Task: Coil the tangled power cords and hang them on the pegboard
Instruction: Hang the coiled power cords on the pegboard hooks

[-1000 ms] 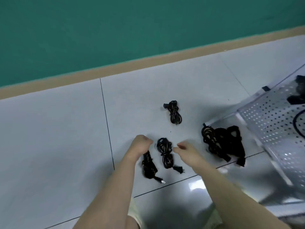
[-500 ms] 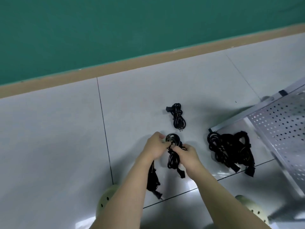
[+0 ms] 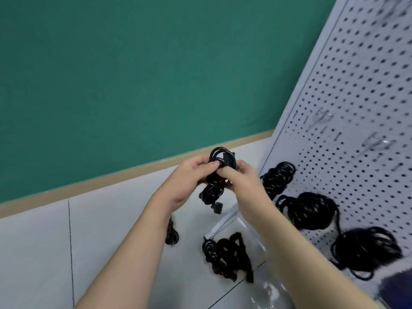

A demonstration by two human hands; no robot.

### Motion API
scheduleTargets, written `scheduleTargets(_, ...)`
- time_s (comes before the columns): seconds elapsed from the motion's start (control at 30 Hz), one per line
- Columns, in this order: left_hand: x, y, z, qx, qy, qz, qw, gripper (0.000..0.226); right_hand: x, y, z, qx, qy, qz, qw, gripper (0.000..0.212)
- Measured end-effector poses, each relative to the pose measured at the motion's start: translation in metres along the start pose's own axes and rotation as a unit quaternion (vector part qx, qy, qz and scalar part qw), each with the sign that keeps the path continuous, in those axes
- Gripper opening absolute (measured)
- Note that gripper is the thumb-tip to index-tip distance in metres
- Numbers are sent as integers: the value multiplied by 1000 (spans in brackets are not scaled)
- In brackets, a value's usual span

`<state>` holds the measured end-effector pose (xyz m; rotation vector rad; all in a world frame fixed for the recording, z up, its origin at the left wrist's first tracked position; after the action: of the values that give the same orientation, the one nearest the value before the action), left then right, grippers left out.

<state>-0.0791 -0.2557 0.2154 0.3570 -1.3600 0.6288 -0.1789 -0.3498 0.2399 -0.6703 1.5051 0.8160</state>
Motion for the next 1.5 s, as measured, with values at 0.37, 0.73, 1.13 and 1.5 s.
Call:
scheduleTargets(0.37,115,-49,136,-212,-26,11,977,42,-107,45,-122,86,-6,-102,991,26)
scheduleTargets(0.73,121,-113,152,-136,-79,103,982,17,-123,2,-153,137,25,-158,978,23)
scheduleTargets(1.13,98,-153,181,-142,-150,134,969,28,-119,-31,-182,211,41,-164,963,19)
scheduleTargets(1.5,80,-159,178,-146,-132,134,971,27,-113,-29,-189,285,131,-173,934,38)
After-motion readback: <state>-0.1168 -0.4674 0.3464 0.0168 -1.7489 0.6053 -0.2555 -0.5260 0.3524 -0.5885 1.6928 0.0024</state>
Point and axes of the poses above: each hand's wrist, its own y-axis away from the middle knuckle, its own z-axis out of the palm, x = y × z, the point moved 7 cm from there along -y, towards the middle knuckle, and after that the axes turned 3 degrees about z, right-handed, at the moved point
